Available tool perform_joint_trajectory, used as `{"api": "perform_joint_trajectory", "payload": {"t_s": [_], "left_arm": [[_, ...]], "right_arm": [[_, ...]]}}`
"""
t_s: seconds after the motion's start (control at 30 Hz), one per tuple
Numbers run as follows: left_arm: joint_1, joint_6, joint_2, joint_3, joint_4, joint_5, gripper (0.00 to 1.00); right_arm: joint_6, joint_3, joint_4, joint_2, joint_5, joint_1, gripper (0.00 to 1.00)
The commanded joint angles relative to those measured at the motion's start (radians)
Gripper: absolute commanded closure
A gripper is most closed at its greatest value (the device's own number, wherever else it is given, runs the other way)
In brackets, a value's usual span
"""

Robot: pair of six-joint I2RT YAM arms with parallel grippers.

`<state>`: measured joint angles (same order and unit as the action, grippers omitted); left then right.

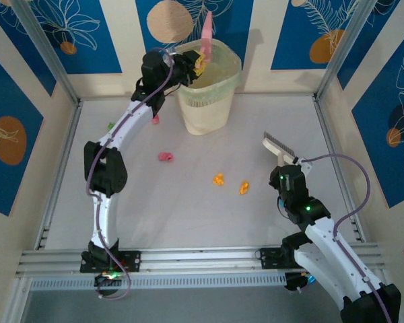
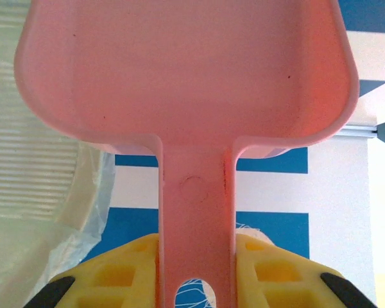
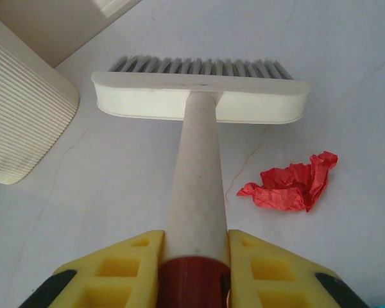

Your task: Sweep away the paper scraps from the table

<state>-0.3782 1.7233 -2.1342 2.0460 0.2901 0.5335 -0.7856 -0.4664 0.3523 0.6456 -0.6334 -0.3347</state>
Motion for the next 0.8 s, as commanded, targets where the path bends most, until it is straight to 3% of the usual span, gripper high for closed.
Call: {"api": "perform_joint_trajectory", "payload": {"t_s": [0.0,0.5,0.77], "left_arm": [[0.009,0.048,0.044,-0.014,0.121,-0.006,1.0],[-0.026,-0.142,0.18,-0.051,0.072,0.176,1.0],[-0.126,-0.439,0.388,-0.262,-0.096,0.22,1.0]], "right_arm": [[0.015,-0.011,-0.052,-0.006,-0.052,-0.011,1.0],[0.008,-0.021,-0.03,-0.012,-0.071,-0.016,1.0],[-0.003,-0.024,-0.015,-0.017,-0.078,-0.016,1.0]]}}
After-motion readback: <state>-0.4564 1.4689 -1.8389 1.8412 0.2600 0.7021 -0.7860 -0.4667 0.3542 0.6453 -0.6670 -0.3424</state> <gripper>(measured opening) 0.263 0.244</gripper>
